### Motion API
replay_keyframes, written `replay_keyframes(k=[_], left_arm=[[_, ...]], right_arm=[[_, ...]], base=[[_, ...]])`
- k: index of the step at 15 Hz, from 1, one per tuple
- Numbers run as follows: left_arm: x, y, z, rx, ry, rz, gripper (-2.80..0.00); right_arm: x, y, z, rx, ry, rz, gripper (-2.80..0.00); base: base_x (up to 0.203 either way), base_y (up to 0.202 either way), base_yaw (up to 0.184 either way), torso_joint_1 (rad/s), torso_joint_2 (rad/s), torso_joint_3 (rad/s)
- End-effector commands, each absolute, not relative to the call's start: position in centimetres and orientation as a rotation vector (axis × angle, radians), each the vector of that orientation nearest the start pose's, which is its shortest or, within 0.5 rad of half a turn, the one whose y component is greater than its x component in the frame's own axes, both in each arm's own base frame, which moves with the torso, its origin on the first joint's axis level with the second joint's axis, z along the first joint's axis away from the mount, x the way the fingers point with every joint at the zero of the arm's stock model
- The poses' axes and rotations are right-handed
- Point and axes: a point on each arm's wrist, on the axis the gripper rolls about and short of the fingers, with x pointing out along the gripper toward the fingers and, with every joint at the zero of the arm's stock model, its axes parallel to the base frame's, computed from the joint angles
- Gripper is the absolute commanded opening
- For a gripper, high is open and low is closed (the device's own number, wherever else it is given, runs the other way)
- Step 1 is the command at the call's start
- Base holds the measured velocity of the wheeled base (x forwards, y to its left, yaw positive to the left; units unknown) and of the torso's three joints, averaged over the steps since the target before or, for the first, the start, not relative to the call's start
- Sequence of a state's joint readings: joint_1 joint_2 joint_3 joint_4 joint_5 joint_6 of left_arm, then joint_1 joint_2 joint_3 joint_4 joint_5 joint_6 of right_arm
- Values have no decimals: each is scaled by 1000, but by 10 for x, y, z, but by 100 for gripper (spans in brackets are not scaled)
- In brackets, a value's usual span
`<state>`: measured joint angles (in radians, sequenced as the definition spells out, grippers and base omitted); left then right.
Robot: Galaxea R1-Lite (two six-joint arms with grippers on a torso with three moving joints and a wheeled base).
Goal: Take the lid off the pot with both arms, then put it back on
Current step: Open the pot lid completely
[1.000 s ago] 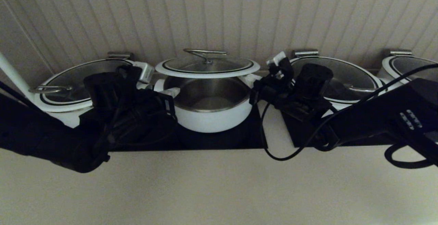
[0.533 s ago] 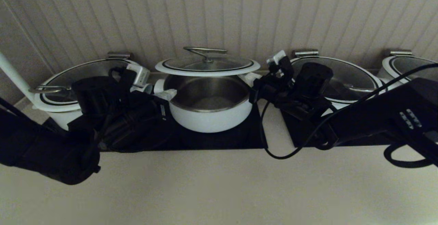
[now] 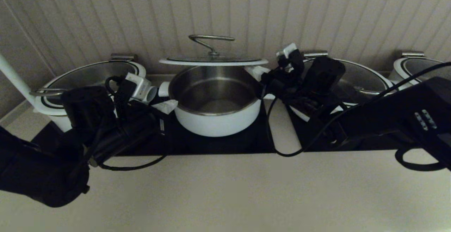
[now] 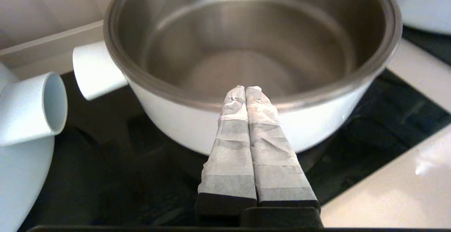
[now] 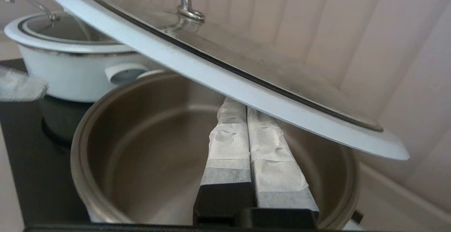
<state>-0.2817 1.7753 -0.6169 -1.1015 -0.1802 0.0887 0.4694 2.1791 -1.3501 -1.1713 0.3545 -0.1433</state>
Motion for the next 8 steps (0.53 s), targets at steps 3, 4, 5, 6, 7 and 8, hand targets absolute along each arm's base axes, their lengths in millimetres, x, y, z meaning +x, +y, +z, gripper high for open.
replay_keyframes(k=[3,4,5,6,7,8], left_arm=[[271,-82,158,101,45,-464,-280],[265,-80,159,102,43,-460,-280],[260,-78,159,104,49,-452,-280],[253,-75,157,106,58,-436,-280],[246,-73,158,107,59,-414,-280],[239,-69,160,107,56,-393,-280]], right_arm=[[389,206,207,-114,-428,789,-280],[389,206,207,-115,-429,789,-280],[388,206,208,-113,-432,789,-280],[389,206,209,-115,-434,788,-280],[389,206,209,-114,-431,789,-280],[389,206,210,-115,-430,789,-280]], base=[[0,0,0,0,0,0],[0,0,0,0,0,0],[0,0,0,0,0,0],[0,0,0,0,0,0],[0,0,0,0,0,0],[0,0,0,0,0,0]])
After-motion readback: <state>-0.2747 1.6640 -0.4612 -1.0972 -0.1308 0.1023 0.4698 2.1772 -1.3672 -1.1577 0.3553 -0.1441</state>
